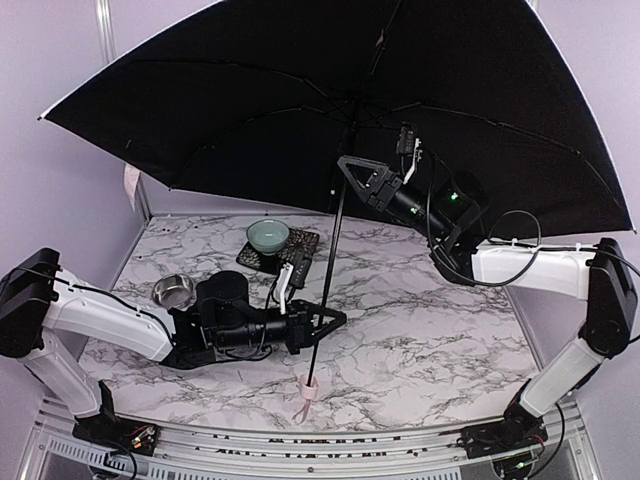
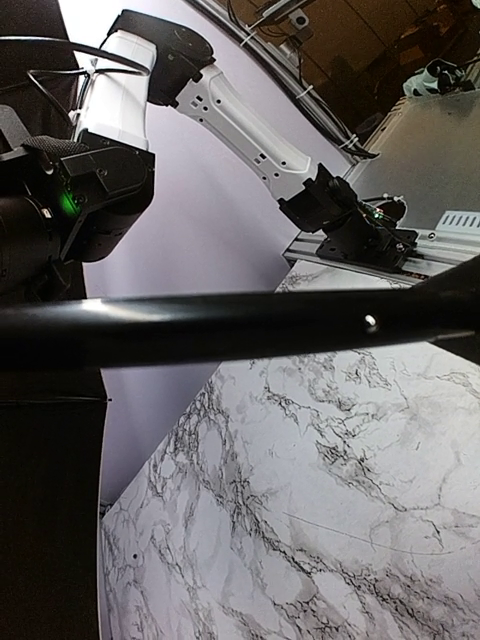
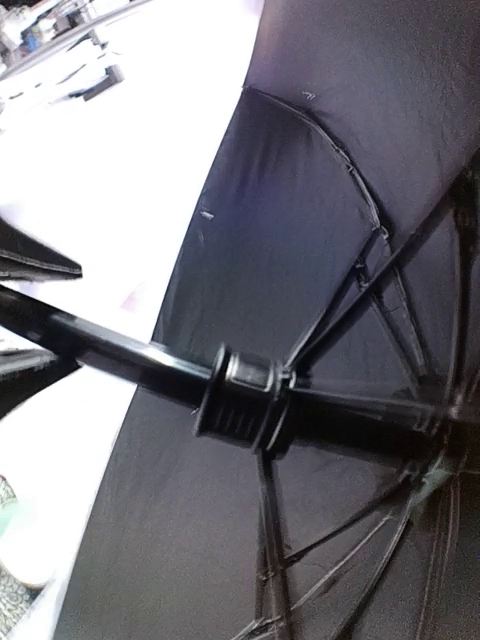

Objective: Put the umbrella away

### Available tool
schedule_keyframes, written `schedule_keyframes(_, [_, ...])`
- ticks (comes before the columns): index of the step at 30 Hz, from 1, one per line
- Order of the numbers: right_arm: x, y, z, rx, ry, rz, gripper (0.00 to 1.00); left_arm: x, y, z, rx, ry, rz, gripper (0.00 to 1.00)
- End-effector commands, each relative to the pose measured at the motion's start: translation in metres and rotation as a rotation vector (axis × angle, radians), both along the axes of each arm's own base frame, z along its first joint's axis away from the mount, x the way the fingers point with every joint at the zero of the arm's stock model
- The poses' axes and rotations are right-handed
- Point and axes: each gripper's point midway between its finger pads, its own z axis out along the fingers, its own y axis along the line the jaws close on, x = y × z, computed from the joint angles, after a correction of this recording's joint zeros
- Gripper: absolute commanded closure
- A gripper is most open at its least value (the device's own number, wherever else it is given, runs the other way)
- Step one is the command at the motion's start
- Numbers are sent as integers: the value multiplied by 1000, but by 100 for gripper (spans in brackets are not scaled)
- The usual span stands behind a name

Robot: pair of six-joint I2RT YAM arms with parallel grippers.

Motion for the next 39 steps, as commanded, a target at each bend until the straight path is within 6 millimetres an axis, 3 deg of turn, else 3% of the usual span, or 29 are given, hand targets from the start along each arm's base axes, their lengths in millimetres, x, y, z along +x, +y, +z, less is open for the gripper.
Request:
schedule_keyframes(1, [5, -5, 1, 6, 48, -31, 84, -5, 5, 63, -181, -144, 2, 100])
schedule_keyframes(6, [15, -6, -6, 17, 136, -46, 88, -7, 5, 58, -173, -140, -7, 100])
schedule_keyframes(9, [16, -8, -4, 35, 147, -59, 70, -7, 6, 56, -171, -137, -6, 100])
schedule_keyframes(12, [18, -16, 7, 94, 143, -77, 61, -8, 6, 57, -180, -132, -5, 100])
schedule_keyframes(22, [29, -26, 30, 275, 141, -111, 59, -12, 3, 60, -220, -99, -30, 100])
schedule_keyframes(26, [29, -13, 37, 256, 125, -103, 47, -13, 1, 62, -227, -93, -45, 100])
schedule_keyframes(31, [23, -11, 43, 257, 108, -96, 24, -13, 2, 64, -231, -91, -39, 100])
schedule_keyframes(35, [24, -19, 40, 236, 143, -142, 28, -10, 3, 65, -236, -88, -23, 100])
schedule_keyframes(39, [16, -41, 44, 263, 149, -208, 36, -6, 3, 65, -232, -83, -2, 100])
